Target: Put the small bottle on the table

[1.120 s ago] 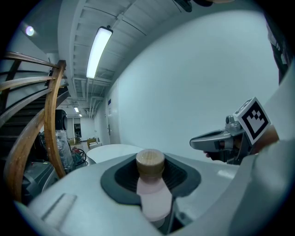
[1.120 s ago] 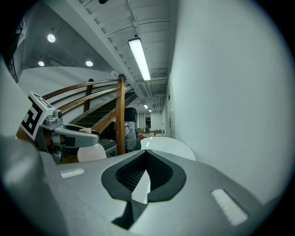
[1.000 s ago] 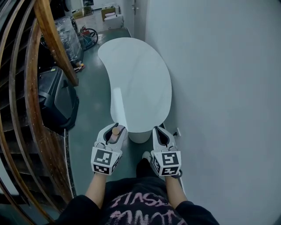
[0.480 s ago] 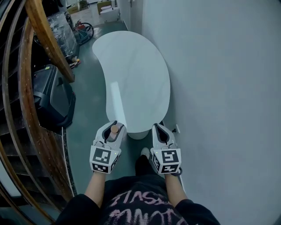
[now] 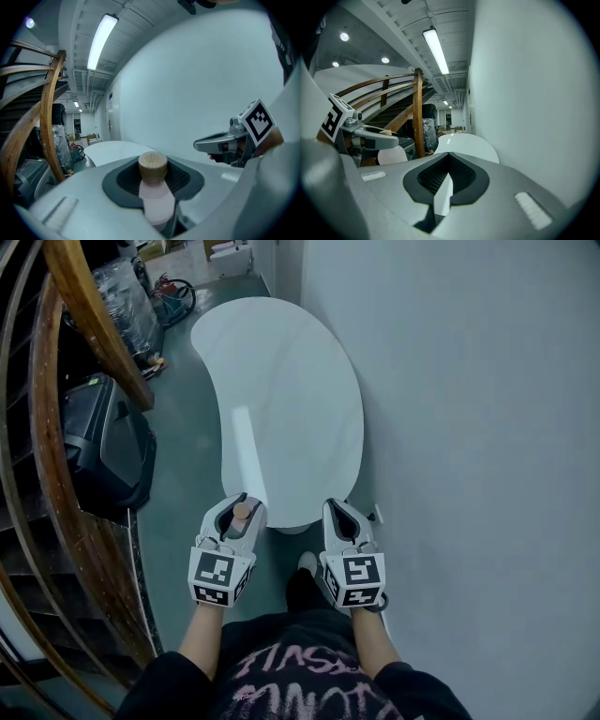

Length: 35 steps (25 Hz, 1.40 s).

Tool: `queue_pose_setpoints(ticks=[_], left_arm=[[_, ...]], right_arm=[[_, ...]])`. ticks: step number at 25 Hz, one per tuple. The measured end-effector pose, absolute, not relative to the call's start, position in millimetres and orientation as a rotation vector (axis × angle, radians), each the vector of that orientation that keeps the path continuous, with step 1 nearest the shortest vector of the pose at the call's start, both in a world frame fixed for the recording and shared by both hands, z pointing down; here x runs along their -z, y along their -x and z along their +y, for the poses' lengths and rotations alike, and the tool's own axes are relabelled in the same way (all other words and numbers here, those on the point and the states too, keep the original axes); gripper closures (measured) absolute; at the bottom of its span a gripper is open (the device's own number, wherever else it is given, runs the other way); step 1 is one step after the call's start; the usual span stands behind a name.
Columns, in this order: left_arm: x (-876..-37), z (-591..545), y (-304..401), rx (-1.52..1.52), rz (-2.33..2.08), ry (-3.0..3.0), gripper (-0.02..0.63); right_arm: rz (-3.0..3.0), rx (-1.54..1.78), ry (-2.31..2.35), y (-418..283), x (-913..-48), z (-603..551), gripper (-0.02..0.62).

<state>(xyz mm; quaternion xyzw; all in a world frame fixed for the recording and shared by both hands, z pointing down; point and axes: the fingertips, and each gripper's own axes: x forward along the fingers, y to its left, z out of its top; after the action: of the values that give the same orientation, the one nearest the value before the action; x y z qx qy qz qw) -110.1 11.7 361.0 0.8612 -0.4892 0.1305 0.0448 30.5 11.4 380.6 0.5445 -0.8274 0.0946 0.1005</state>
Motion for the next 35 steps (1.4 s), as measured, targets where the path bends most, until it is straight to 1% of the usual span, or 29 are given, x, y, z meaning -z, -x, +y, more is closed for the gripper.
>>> queue_pose_setpoints(ticks=[15,35], left_arm=[[-369.5,-35.8,114.2,-0.435,-1.488,-2.603,0.477],[-361.8,-101.8,89.6,-0.492,-1.521,-2.587,0.476]], right_arm=[[-2.440,-0.303,-1.580,-24.4,-388.2,-38.0,0.586],[-2.480,-0.342,-1.569,-48.1,-383.5,-113.6,0.586]])
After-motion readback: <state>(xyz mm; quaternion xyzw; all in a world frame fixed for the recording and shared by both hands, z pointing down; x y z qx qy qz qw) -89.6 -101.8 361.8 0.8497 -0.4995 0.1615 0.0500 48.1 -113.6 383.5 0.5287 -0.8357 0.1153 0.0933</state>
